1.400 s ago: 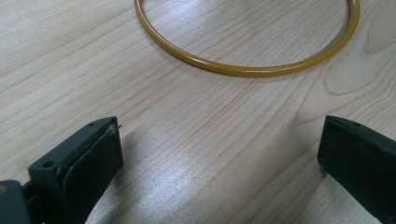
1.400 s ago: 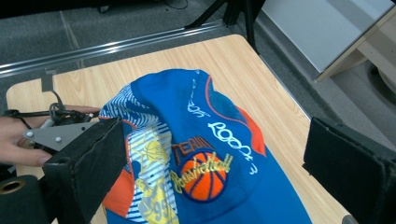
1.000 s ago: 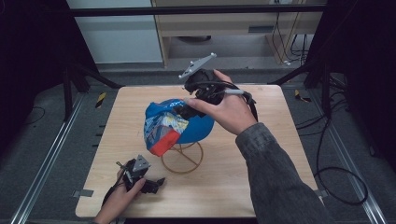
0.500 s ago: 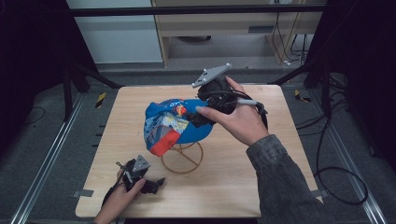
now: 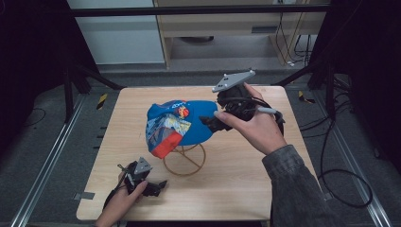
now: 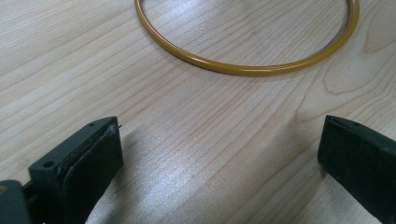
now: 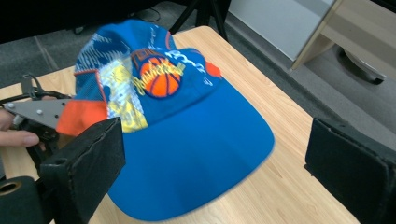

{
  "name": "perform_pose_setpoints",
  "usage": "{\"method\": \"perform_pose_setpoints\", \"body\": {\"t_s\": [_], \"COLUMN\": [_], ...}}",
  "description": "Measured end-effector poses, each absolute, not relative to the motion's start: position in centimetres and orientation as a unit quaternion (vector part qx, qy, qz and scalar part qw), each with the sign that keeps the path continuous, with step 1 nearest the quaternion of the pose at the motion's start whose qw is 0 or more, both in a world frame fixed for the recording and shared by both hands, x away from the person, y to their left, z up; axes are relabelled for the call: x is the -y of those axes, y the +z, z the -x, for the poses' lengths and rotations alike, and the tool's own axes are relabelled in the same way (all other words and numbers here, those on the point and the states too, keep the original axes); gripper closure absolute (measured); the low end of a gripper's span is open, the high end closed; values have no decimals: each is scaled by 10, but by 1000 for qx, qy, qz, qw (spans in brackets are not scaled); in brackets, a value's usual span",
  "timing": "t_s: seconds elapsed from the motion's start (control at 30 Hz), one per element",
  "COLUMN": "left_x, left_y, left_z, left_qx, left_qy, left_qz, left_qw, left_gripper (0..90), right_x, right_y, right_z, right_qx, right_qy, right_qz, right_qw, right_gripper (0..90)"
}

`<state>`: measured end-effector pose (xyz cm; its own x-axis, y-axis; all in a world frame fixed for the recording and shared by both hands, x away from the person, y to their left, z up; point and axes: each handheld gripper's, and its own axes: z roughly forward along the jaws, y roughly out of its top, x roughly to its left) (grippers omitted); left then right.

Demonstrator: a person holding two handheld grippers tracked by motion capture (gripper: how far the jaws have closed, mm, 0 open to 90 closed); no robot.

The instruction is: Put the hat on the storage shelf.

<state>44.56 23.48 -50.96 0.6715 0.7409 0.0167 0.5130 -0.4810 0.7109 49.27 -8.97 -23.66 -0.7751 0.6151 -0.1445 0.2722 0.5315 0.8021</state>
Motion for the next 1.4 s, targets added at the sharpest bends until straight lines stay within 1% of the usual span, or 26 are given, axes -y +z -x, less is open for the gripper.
{"method": "perform_pose_setpoints", "body": {"t_s": [0.33, 0.6, 0.73, 1.0, 1.4], "left_x": [-235, -235, -235, -235, -235], "left_y": [-510, -510, -510, -510, -510], "left_z": [-445, -445, -445, -445, -445], "left_qx": [-371, -371, -371, -371, -371], "left_qy": [164, 164, 164, 163, 163], "left_qz": [-844, -844, -844, -845, -845], "left_qw": [350, 350, 350, 349, 349], "left_gripper": [0, 0, 0, 0, 0], "right_x": [113, 133, 143, 171, 188], "right_y": [-245, -255, -264, -294, -328], "right_z": [-489, -484, -481, -480, -474], "right_qx": [-839, -830, -829, -816, -817], "right_qy": [411, 416, 414, 416, 400], "right_qz": [-283, -298, -305, -335, -349], "right_qw": [217, 223, 222, 223, 226], "right_gripper": [56, 80, 85, 105, 117]}}
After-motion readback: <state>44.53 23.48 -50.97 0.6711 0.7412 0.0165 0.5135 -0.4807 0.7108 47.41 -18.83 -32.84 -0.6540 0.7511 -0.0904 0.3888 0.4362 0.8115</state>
